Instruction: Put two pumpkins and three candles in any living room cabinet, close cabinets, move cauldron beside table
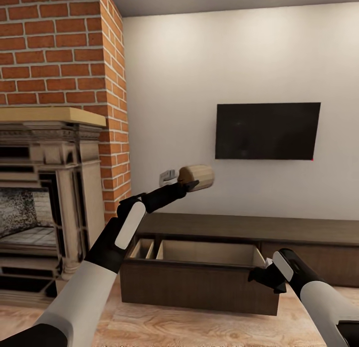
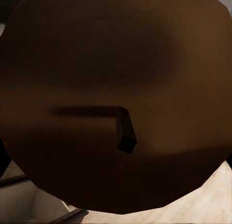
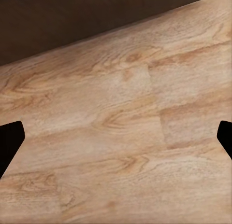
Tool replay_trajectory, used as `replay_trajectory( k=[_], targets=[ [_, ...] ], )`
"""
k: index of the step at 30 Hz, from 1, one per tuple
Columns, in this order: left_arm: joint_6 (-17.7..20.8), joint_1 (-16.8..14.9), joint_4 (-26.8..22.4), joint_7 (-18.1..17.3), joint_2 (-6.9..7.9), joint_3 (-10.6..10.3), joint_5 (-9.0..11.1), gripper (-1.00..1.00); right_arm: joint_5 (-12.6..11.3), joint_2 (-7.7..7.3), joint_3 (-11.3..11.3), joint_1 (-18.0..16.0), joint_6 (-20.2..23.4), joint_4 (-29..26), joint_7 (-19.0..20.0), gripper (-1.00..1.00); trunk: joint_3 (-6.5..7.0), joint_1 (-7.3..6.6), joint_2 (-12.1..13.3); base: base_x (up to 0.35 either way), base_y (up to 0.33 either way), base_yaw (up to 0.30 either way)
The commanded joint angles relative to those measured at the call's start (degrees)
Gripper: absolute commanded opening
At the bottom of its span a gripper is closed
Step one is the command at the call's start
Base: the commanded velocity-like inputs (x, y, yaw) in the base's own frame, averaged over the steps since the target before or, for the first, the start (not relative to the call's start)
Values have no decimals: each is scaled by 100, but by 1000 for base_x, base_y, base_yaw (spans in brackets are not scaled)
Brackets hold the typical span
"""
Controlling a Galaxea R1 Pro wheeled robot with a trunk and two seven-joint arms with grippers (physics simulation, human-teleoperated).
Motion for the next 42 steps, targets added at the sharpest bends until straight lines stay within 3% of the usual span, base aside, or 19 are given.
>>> replay_trajectory(
  k=[1,11,28,42],
  targets=[
    [36,-5,-2,21,-3,4,45,-100,-61,-4,18,-2,18,-9,-52,100,-17,-1,-4,0,0,2],
    [155,-5,19,997,-23,-23,6,-100,-60,9,18,-2,18,-9,-51,100,-109,-1,-4,0,0,0],
    [237,-5,256,1075,-27,-36,-32,-100,-70,18,18,-2,10,-9,-51,100,-268,-1,-4,0,0,0],
    [234,-5,490,1073,-38,-44,-126,-100,-63,80,19,-2,2,-9,-51,100,-148,-309,557,0,0,0]
  ],
)
